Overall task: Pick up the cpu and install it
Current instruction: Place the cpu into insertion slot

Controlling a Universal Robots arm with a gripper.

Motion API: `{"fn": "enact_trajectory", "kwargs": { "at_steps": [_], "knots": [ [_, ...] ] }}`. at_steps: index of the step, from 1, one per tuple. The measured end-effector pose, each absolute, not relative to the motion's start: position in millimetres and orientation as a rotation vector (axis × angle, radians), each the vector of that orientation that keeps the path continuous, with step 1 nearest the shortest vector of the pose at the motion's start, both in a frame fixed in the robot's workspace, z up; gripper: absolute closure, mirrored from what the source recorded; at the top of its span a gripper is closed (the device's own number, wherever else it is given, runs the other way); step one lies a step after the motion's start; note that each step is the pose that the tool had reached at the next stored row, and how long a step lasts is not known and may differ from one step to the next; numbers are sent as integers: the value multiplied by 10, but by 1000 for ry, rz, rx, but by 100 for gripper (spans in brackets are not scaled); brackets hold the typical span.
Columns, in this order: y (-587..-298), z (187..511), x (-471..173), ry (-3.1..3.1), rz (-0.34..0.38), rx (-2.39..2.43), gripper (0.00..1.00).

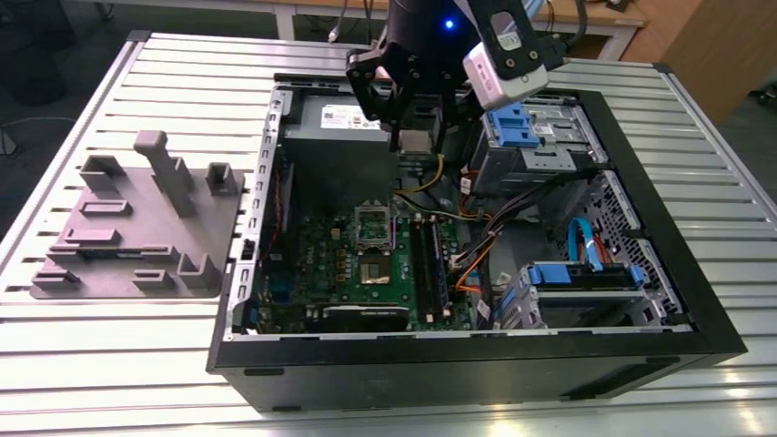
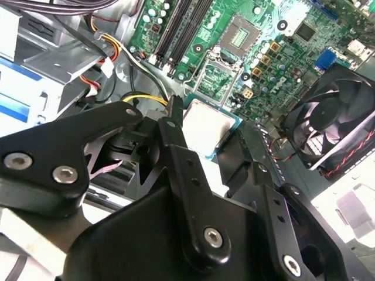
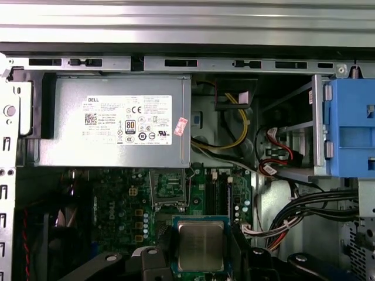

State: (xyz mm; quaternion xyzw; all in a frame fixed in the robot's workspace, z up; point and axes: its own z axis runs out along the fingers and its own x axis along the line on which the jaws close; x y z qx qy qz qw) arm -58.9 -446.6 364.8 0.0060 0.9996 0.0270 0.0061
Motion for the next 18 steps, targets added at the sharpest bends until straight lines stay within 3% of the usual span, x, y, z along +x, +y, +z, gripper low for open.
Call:
{"fn": "enact_trajectory", "kwargs": {
  "at_steps": [18],
  "knots": [
    [-4528,3631,-590,3128,85,12,53]
  ]
}}
